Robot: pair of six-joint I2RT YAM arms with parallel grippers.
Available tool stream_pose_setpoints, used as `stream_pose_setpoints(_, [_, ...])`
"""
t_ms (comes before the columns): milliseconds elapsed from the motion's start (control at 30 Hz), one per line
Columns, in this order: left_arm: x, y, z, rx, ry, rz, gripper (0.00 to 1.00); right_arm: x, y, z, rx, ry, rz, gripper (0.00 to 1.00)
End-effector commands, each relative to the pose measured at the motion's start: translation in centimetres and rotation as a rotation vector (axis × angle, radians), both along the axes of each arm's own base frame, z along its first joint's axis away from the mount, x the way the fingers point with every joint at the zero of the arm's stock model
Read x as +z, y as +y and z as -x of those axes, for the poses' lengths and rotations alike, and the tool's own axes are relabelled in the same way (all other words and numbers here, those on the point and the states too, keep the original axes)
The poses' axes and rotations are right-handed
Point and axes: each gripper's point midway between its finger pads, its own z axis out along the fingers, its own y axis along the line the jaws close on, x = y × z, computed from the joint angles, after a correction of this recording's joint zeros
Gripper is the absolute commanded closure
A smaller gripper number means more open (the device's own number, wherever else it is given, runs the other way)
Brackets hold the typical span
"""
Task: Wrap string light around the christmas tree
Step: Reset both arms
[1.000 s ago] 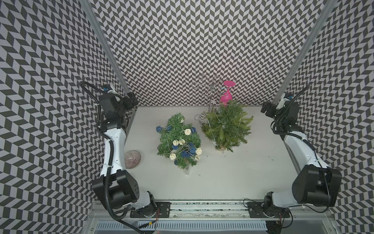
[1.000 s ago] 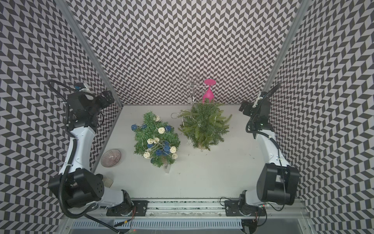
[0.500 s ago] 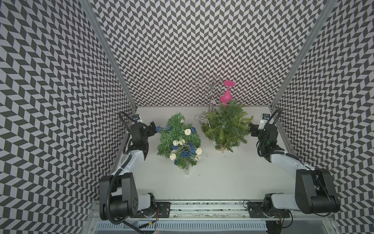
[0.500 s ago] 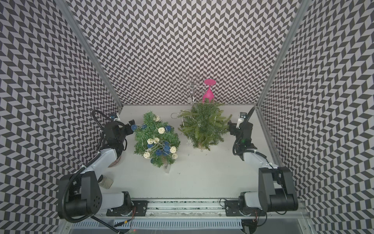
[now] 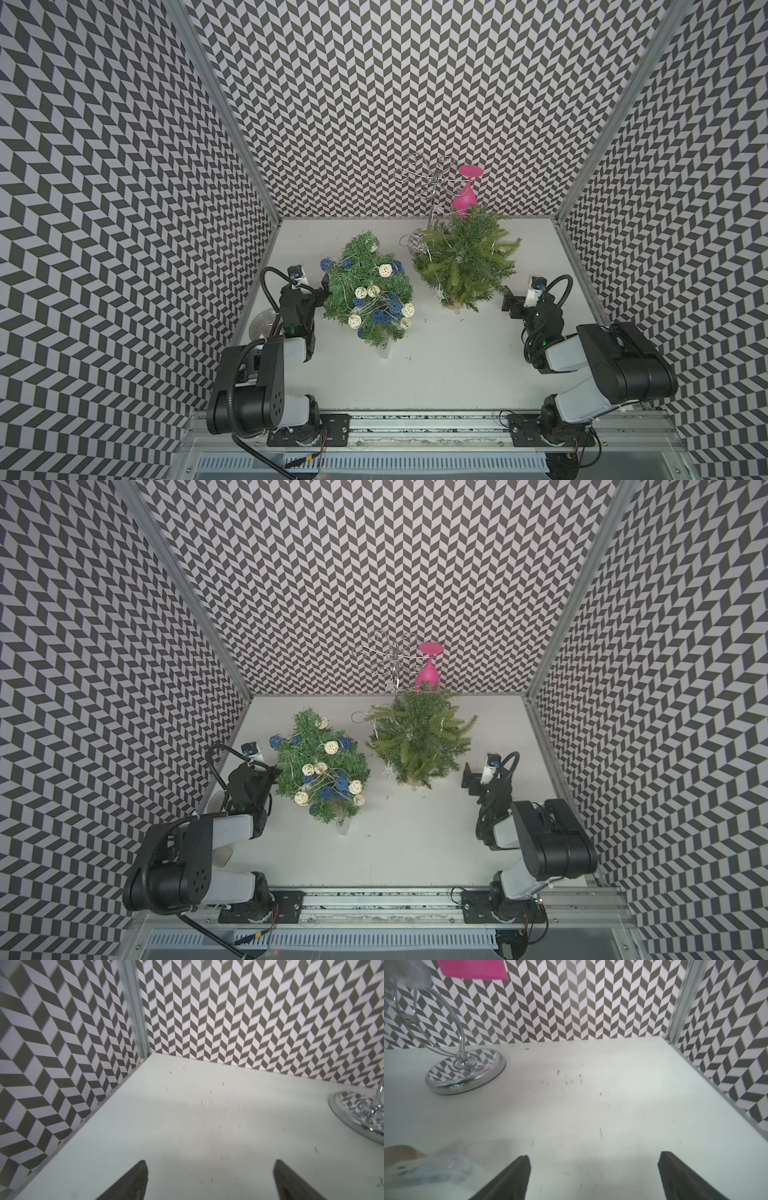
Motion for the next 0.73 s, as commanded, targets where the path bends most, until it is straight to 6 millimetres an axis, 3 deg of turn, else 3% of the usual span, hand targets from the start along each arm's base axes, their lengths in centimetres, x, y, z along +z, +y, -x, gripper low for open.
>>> stream_pose_setpoints(0, [3.2, -0.9, 0.2, -0.044, -0.182, -0.034, 0.01, 5.6, -0.5, -2.1, -0.05, -0.181, -0.009, 0.01])
stream_pose_setpoints(100, [1.5, -2.1, -0.4, -0.059, -0.138, -0.085, 0.01, 5.9, -0.8, -2.0, -0.068, -0.202, -0.023, 0.01])
stream_pose_setpoints(133, [2.3, -2.6, 0.2, -0.063, -0.207, -0.107, 0.01, 6.0, -0.9, -1.9, -0.069, -0.215, -0.024, 0.01])
stream_pose_setpoints(200, [1.3, -2.2, -0.3, -0.043, -0.122, -0.084, 0.01, 6.1, -0.9, -1.7, -0.068, -0.229, -0.021, 0.01])
stream_pose_setpoints(267, [2.0, -2.2, 0.0, -0.036, -0.181, -0.102, 0.01, 6.4, -0.9, -1.5, -0.066, -0.248, -0.02, 0.01])
stream_pose_setpoints(700, [1.7, -2.3, -0.2, -0.029, -0.148, -0.104, 0.01, 6.3, -0.9, -1.5, -0.063, -0.245, -0.022, 0.01])
